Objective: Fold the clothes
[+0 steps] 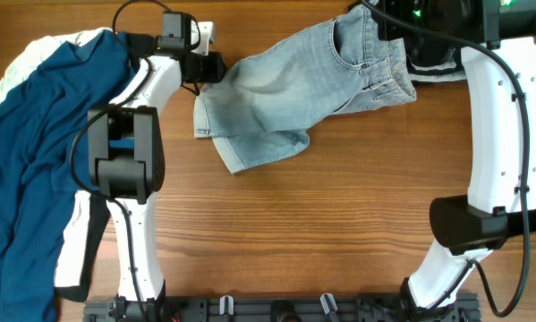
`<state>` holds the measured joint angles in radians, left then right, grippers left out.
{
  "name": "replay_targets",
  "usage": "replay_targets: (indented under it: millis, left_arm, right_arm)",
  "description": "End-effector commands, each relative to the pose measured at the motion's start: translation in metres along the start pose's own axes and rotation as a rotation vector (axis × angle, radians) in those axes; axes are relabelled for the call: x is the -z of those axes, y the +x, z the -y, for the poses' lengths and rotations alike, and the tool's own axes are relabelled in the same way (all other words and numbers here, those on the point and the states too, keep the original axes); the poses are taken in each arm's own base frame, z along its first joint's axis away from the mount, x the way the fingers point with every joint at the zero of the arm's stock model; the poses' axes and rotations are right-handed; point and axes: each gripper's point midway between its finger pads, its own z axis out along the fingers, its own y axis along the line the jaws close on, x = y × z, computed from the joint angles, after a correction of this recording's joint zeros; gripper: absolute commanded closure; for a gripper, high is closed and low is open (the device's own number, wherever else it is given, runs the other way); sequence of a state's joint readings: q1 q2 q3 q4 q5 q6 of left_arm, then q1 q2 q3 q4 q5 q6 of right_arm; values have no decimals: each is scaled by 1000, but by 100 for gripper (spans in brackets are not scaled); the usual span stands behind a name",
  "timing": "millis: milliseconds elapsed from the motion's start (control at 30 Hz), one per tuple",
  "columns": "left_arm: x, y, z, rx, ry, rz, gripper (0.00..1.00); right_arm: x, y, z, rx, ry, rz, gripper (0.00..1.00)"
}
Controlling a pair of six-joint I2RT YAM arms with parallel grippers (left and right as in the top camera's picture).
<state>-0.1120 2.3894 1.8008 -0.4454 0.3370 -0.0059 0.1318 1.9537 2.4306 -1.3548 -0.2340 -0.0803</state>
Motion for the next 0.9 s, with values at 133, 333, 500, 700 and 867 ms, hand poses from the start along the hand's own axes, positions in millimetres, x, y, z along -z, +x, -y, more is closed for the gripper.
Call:
replay_targets:
  millis: [133, 333, 500, 700, 867]
  left_arm:
    - [12, 39, -58, 170, -216, -132, 96]
    - [193, -71, -18, 120, -215, 226, 96]
    - [265, -90, 5, 87, -239, 362, 96]
    - [415, -103, 24, 72, -431, 669, 96]
    - [556, -63, 82, 27, -397, 948, 96]
  right_arm:
    - [13, -9, -1, 9, 13, 42, 96]
    - [13, -9, -1, 9, 13, 44, 96]
    - [14, -11, -1, 10, 14, 52, 96]
    - [94, -44, 6, -5, 31, 290, 96]
    - [192, -30, -24, 35, 31, 446, 96]
